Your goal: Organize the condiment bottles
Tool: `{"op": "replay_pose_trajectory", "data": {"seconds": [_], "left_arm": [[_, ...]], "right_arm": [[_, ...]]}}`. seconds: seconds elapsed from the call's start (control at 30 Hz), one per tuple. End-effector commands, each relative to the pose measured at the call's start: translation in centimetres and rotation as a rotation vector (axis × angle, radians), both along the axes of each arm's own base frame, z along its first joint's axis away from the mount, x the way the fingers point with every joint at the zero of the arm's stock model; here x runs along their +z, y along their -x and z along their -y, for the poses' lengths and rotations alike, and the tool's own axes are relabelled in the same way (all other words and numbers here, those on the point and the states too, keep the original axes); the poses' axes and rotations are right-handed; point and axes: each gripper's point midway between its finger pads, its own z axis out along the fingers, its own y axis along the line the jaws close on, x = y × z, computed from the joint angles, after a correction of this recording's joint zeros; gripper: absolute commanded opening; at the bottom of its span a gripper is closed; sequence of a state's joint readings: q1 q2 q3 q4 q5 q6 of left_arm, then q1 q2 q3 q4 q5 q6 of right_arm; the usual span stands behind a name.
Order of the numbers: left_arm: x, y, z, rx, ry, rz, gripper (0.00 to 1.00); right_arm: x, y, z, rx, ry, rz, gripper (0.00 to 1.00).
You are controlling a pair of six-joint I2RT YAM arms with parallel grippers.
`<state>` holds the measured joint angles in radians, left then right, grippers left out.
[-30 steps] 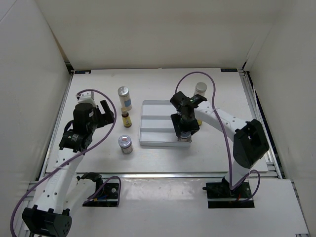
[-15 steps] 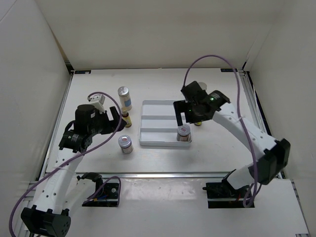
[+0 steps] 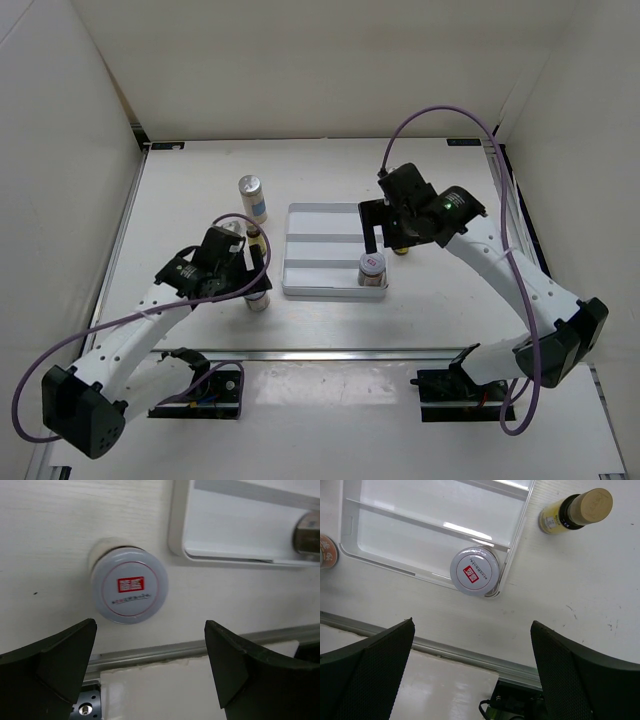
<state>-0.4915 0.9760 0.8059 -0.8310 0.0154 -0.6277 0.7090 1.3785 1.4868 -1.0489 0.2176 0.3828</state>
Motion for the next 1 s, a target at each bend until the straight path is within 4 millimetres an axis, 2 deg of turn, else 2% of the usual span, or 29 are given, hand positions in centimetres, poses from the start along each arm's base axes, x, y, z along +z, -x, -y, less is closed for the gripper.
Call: {"op": "replay_pose_trajectory", "data": {"seconds": [0.0,0.1,0.27,0.37,0.5,0.7,0.8,0.87,0.97], "left_arm": [[0.0,-0.5,-2.5,0.136,-0.085,0.039,1.00],[0.0,-0.8,-3.0,0.171,-0.099,0.050,1.00],[-2.6,-1.0,-3.3,0.174,-0.182,-0.045,1.00],[-3.5,-2.0,-2.6,0.160,-0.184,-0.052,1.00],[-3.7,-2.9,-2.2,0.143,-0.182,-0.030,0.99],[-3.9,-3.5,-1.7,0.121,-0.177,-0.019,0.79],[-3.9,-3.2,-1.6,0.115,-0.167,-0.023,0.61],[-2.1,-3.7,-0.9,0.095,-0.124,0.022,0.46],[0.6,-4.4,0.2,0.056,-0.107,0.094,0.37]], "right_arm": [[0.6,0.7,0.4,0.004,-0.013,0.014,1.00],[0.3,0.8,0.5,0.004,-0.007,0.007,1.00],[0.0,0.9,0.3,0.009,-0.013,0.002,1.00],[-0.2,0.8,0.2,0.009,-0.013,0.002,1.00],[-0.3,1.1,0.3,0.014,-0.019,-0.003,1.00],[-0.6,1.4,0.5,0.014,-0.013,-0.010,1.00],[-0.4,1.4,0.7,0.009,-0.013,0.002,1.00],[-0.4,1.5,0.9,0.009,-0.013,0.002,1.00],[-0.4,1.4,1.1,0.000,-0.013,0.002,1.00]]}}
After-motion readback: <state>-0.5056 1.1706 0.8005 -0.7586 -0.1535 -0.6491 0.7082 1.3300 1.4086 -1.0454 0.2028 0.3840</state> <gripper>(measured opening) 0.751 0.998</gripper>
